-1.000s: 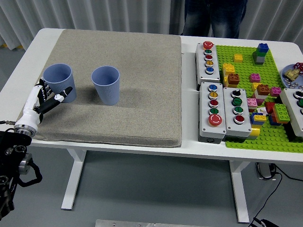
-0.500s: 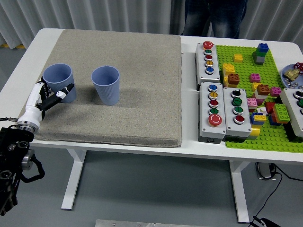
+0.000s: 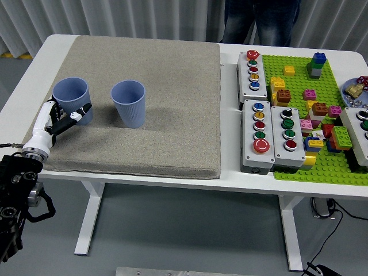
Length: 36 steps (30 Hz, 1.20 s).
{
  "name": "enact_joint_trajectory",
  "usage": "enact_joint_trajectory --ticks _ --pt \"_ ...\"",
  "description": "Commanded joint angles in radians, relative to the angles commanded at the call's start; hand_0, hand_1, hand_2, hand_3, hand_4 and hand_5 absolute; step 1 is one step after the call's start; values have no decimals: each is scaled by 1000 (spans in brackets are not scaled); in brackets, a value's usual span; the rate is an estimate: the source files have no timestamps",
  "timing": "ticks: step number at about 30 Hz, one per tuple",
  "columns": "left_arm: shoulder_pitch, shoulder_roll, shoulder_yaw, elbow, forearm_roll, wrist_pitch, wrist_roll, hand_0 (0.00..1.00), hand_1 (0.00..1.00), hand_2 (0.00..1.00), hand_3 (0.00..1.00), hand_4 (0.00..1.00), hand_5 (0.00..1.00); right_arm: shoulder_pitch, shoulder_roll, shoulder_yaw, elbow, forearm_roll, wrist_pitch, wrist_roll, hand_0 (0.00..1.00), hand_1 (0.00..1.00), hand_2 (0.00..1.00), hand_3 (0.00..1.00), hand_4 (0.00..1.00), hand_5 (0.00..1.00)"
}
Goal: Pick cup pour cup place
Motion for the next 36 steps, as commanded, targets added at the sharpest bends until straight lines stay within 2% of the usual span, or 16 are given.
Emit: enact_joint_trajectory --ticks 3,4,15,16,21,22,27,28,33,34,36 --pt "1 2 2 -1 2 0 0 887 920 998 998 919 320 0 0 -1 0 0 0 0 763 696 711 608 156 403" --pt "1 2 2 -2 1 0 0 885 920 998 998 905 284 0 0 -2 0 0 0 0 763 696 710 608 156 405" --pt "1 2 -4 1 -4 2 1 885 919 998 998 905 286 -2 1 2 0 -3 1 -1 763 696 709 608 156 404" --pt "1 2 -4 1 -4 2 1 884 918 998 998 920 345 -2 1 2 0 -3 1 -1 764 696 710 609 156 405" --pt "-10 -1 -2 11 -22 -1 2 884 918 998 998 920 345 0 0 0 0 -2 2 -1 764 696 710 609 156 405" --pt "-12 -1 -2 11 -26 -2 2 868 916 998 998 906 303 1 0 0 0 -1 2 -1 763 696 710 609 156 404" --pt "-15 -5 -2 17 -33 -2 4 868 916 998 998 906 303 1 0 -3 0 2 2 1 763 696 710 609 156 404" --pt "-15 -6 0 19 -35 -3 5 834 908 998 998 896 287 1 0 -3 0 3 2 2 763 696 710 609 156 404" --pt "-16 -12 7 21 -35 -1 6 834 908 998 998 896 287 2 0 -2 0 2 3 1 763 696 710 609 156 404" --pt "-16 -12 8 21 -35 -1 6 798 895 998 998 889 280 2 0 -2 0 2 3 1 763 696 710 609 156 403" --pt "-17 -13 8 21 -34 -1 7 798 895 998 998 889 280 2 0 -1 0 2 3 1 763 696 710 609 156 403"
